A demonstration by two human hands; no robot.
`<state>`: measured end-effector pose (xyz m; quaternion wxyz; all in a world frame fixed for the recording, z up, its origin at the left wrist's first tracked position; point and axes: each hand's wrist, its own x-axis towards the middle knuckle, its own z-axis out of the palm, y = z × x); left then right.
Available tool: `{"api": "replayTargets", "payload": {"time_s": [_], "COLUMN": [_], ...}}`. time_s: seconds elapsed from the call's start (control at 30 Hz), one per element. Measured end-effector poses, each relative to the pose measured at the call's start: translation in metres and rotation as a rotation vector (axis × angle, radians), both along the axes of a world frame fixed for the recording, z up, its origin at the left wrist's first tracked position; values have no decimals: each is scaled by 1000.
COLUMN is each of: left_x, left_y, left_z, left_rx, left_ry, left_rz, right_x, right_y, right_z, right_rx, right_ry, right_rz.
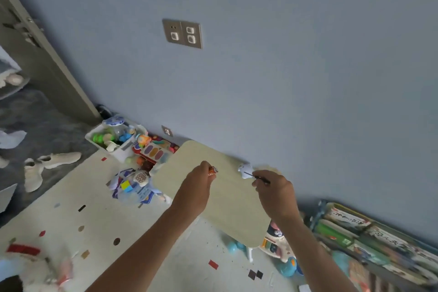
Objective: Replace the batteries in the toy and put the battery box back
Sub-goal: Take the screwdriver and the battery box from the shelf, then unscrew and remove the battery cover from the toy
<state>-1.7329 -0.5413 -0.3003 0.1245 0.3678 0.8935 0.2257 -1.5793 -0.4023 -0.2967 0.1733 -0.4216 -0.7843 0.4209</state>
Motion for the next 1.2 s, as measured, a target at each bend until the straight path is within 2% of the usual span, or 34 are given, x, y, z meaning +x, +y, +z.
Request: {"api": "replayTargets", "payload": {"time_s": [0.37, 0.77, 0.97, 1.07, 1.2], "left_x": [-109, -161, -180, -184, -189], "left_y": [79, 158, 184, 188, 187], "left_z": [-163, -405, -498, -529, -552], "left_rx": [-31, -115, -59, -19, 115], "left_ry": [-138, -185, -70, 170, 346], "left_rz": [-243, -423, -558, -680, -843], "right_x": [-86, -137, -155, -163, -168], "right_y": [41, 79, 89, 97, 108], "right_z": [-139, -354, -426, -446, -461], "right_rx": [-127, -293, -335, -333, -358], "right_ry": [-39, 69, 210, 289, 434], "right_rz": [-236, -520, -643, -671, -720]}}
